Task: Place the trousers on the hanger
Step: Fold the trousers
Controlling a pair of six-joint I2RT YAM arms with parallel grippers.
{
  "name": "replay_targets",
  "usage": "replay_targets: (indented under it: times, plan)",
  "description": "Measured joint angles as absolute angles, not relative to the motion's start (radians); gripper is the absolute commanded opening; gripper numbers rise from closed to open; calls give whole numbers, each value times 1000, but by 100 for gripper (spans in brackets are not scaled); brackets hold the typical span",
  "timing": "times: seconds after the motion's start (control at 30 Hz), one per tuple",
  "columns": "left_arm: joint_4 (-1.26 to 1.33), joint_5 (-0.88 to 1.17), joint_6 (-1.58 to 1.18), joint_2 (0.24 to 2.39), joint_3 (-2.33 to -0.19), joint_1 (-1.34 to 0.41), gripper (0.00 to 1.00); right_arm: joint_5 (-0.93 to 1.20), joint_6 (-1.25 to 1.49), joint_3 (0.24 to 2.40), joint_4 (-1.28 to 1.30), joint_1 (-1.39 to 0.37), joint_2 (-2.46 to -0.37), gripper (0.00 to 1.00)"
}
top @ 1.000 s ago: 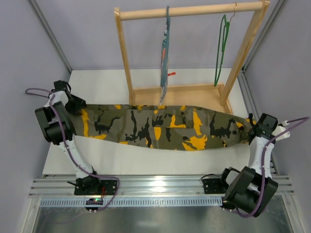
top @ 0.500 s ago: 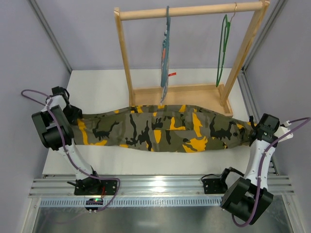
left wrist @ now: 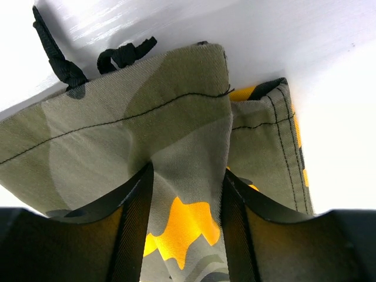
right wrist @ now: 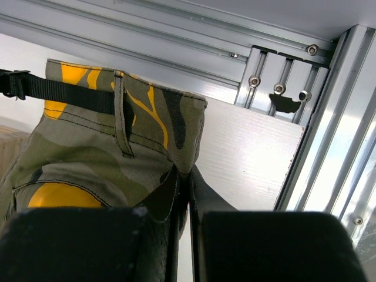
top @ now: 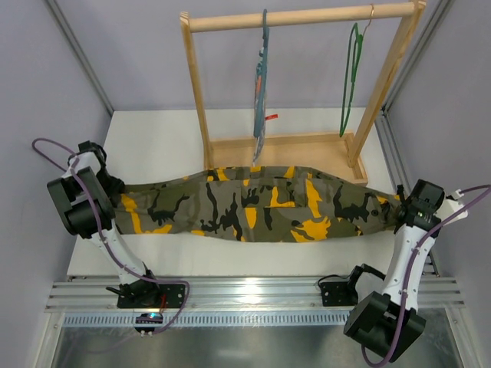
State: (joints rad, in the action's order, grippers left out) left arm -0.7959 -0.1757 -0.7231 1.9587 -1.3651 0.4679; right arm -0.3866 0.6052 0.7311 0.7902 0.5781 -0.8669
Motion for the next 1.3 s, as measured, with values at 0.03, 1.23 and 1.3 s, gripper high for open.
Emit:
replay_targets:
  times: [0.03,1.23,1.3]
  plan:
    - [-798,-177,-722,1959,-1365,469,45,-387,603,733,791,578,-858,4]
    - [-890,-274,-694,1905,-1290,528,45,-582,598,807,993,585,-708,12]
    - [-902,-281,-694,1903,-1287,531,45,-604,596,821,1004,585,-722,16]
